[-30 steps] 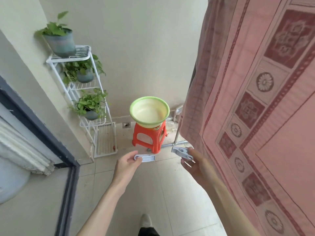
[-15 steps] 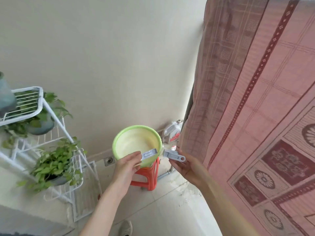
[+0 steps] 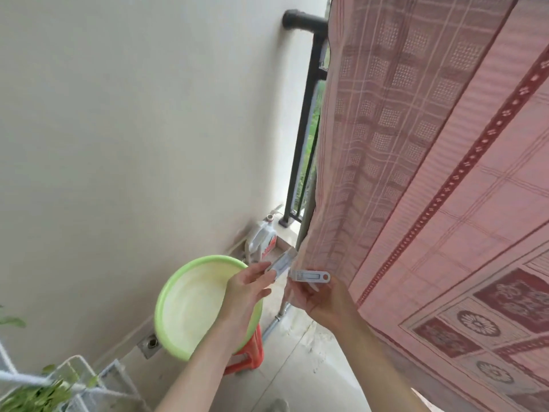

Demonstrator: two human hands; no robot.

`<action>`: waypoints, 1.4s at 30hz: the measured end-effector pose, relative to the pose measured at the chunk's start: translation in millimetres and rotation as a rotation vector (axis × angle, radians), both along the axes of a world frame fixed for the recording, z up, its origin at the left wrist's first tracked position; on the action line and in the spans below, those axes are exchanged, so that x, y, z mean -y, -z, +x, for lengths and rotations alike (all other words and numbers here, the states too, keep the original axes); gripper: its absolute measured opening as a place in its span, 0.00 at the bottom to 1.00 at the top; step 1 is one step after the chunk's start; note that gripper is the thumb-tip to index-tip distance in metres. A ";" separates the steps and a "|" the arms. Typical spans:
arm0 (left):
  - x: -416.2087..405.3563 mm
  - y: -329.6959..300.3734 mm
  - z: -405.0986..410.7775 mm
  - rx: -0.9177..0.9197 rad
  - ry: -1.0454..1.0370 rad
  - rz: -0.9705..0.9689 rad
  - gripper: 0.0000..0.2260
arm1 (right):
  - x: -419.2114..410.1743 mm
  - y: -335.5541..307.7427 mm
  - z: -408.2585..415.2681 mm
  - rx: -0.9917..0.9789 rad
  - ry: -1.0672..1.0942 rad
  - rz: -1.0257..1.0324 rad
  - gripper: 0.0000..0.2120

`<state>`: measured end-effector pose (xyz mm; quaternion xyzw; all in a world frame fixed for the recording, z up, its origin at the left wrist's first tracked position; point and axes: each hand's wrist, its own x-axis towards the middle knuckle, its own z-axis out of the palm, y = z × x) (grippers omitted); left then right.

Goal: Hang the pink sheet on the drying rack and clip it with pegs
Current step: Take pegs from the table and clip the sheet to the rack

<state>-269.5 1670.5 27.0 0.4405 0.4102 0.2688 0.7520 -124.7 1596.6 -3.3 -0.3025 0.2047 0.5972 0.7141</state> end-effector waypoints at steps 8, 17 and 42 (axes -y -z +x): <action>-54.0 0.2 66.0 -0.122 0.046 0.087 0.12 | -50.2 -0.3 57.9 0.149 -0.052 -0.033 0.29; -99.9 -8.0 120.1 -0.173 0.423 0.376 0.08 | -72.7 -16.2 90.9 0.730 -0.040 -0.162 0.11; -229.0 -78.3 223.3 0.255 0.624 0.782 0.05 | -129.2 -56.5 72.4 0.986 0.298 -0.328 0.10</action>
